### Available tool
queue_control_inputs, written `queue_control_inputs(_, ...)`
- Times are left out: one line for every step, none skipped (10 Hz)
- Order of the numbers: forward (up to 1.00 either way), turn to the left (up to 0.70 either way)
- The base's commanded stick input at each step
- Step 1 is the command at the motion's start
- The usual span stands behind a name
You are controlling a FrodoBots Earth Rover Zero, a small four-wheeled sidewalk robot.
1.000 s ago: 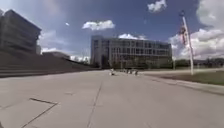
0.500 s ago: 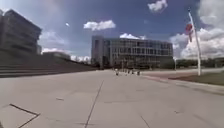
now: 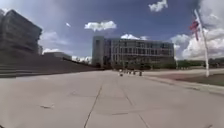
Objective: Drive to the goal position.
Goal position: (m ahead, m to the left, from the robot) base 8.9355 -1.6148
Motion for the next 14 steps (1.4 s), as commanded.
queue_control_inputs(0.93, 0.0)
queue_control_inputs(0.93, -0.06)
queue_control_inputs(0.93, -0.26)
queue_control_inputs(0.93, -0.37)
queue_control_inputs(0.93, -0.31)
queue_control_inputs(0.93, 0.0)
queue_control_inputs(0.93, 0.0)
queue_control_inputs(0.93, 0.0)
queue_control_inputs(0.93, 0.0)
queue_control_inputs(0.93, 0.0)
queue_control_inputs(0.93, 0.0)
queue_control_inputs(0.93, 0.0)
queue_control_inputs(0.93, 0.0)
queue_control_inputs(0.93, 0.0)
